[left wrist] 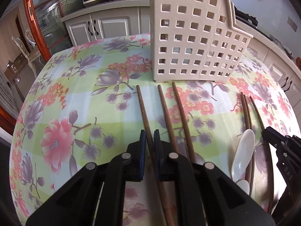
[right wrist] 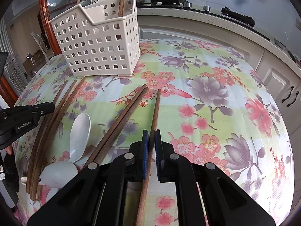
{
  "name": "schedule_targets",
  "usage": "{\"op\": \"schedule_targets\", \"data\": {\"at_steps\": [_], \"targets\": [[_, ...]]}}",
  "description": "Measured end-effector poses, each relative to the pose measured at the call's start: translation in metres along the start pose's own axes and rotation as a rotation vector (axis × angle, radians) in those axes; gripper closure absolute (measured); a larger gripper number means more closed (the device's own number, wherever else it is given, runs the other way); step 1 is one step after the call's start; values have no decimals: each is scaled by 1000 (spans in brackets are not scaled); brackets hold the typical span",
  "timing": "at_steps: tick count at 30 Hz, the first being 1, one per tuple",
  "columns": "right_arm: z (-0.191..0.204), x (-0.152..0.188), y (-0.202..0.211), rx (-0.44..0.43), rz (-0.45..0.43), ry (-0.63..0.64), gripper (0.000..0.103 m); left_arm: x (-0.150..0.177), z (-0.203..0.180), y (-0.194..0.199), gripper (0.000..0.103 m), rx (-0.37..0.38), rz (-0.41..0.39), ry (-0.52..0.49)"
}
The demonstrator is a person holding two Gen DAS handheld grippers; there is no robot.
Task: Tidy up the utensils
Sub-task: 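Close the right gripper on a wooden chopstick while the left gripper grasps another, then lift both held chopsticks upright and carry them over the white caddy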
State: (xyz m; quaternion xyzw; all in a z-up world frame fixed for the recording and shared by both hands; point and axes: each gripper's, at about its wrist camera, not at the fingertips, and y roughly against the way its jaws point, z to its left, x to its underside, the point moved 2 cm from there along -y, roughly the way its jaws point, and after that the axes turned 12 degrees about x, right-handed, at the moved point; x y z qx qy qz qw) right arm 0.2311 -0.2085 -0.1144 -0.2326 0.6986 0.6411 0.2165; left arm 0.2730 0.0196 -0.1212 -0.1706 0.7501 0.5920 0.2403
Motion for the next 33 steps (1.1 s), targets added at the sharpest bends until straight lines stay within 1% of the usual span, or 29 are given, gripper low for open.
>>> {"op": "schedule_targets", "data": {"at_steps": [2, 5, 8, 14, 25, 33], "targets": [[-4, 0, 2, -23, -5, -18, 96, 1, 1, 5, 96, 10, -16, 10], [-8, -1, 12, -37, -28, -33, 96, 4, 3, 19, 97, 33, -46, 22], [-10, -3, 24, -46, -53, -39, 96, 8, 4, 32, 97, 37, -72, 27], [-10, -6, 62, -79, -140, -30, 96, 18, 1, 67, 97, 48, -141, 28], [-14, 1, 125, -103, -268, -13, 97, 48, -20, 129, 97, 43, -279, -24], [-16, 14, 160, -100, -328, 14, 97, 70, -30, 163, 97, 37, -345, -48]]}}
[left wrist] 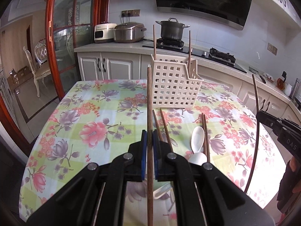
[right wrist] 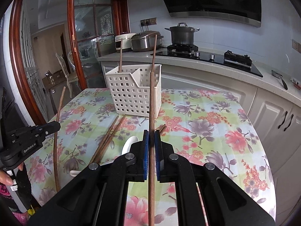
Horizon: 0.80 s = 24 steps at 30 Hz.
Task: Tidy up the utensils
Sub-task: 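Lift both held chopsticks upright and carry them over the white caddy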
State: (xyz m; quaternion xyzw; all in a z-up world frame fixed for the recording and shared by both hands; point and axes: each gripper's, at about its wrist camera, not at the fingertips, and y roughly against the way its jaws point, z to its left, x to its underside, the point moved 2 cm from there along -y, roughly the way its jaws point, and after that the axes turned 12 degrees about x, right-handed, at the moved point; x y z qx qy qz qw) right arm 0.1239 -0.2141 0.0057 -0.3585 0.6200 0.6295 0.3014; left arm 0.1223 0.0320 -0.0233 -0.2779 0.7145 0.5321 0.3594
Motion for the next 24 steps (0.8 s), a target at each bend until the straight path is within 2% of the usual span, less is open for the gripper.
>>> {"op": "schedule_targets", "data": {"at_steps": [12, 24], "targets": [[-4, 7, 37, 11, -60, 21, 97, 15, -15, 36, 97, -10, -92, -26], [-1, 3, 52, -1, -99, 26, 97, 9, -20, 58, 97, -17, -168, -41]]}}
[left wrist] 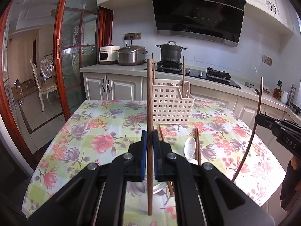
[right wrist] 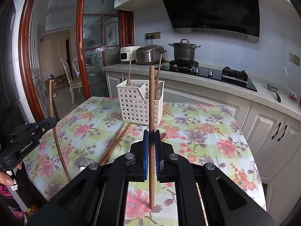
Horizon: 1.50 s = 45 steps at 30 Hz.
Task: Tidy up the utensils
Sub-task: 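Lift both held chopsticks upright and carry them over the white caddy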
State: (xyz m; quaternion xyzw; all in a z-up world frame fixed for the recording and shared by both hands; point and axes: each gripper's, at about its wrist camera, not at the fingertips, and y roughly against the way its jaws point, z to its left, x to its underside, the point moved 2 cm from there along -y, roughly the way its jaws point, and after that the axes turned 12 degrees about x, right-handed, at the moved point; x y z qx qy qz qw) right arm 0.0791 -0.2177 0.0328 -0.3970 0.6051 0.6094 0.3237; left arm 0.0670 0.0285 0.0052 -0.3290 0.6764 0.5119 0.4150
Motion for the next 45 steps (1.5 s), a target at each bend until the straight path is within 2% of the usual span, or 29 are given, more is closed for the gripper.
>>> {"op": "schedule_targets", "data": {"at_steps": [32, 39, 45], "targets": [[17, -7, 8, -26, -34, 18, 97, -8, -12, 10, 97, 10, -40, -37], [24, -19, 2, -34, -53, 26, 97, -22, -20, 4, 97, 32, -51, -57], [29, -37, -6, -57, -71, 31, 97, -42, -25, -7, 97, 87, -45, -66]]}}
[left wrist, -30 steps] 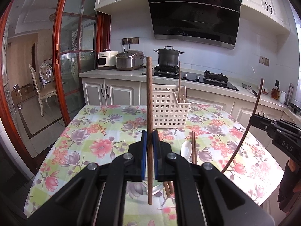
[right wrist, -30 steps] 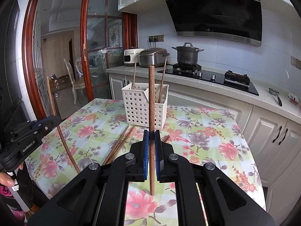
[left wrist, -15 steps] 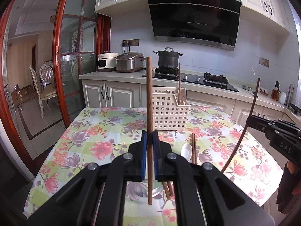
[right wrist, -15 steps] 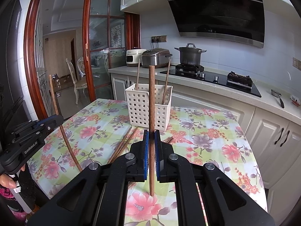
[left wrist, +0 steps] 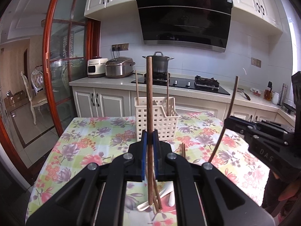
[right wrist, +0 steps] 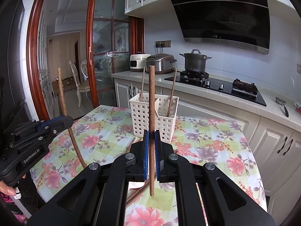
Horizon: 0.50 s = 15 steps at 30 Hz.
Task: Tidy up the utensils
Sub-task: 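Lift both held chopsticks upright and carry them over the white caddy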
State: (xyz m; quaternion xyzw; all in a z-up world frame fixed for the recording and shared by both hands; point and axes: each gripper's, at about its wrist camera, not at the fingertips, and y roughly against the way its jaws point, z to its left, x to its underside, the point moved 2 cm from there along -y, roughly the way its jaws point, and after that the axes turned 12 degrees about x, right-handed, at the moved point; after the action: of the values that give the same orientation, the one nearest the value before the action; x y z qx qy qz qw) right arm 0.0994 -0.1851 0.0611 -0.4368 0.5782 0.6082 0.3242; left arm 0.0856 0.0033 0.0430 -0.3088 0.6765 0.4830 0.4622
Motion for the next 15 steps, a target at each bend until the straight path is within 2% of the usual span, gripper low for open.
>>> {"op": "schedule_targets", "data": {"at_steps": [6, 15], "targets": [[-1, -23, -21, -36, 2, -14, 97, -24, 3, -25, 97, 52, 31, 8], [-13, -63, -62, -46, 25, -69, 97, -67, 9, -58, 97, 67, 33, 8]]}}
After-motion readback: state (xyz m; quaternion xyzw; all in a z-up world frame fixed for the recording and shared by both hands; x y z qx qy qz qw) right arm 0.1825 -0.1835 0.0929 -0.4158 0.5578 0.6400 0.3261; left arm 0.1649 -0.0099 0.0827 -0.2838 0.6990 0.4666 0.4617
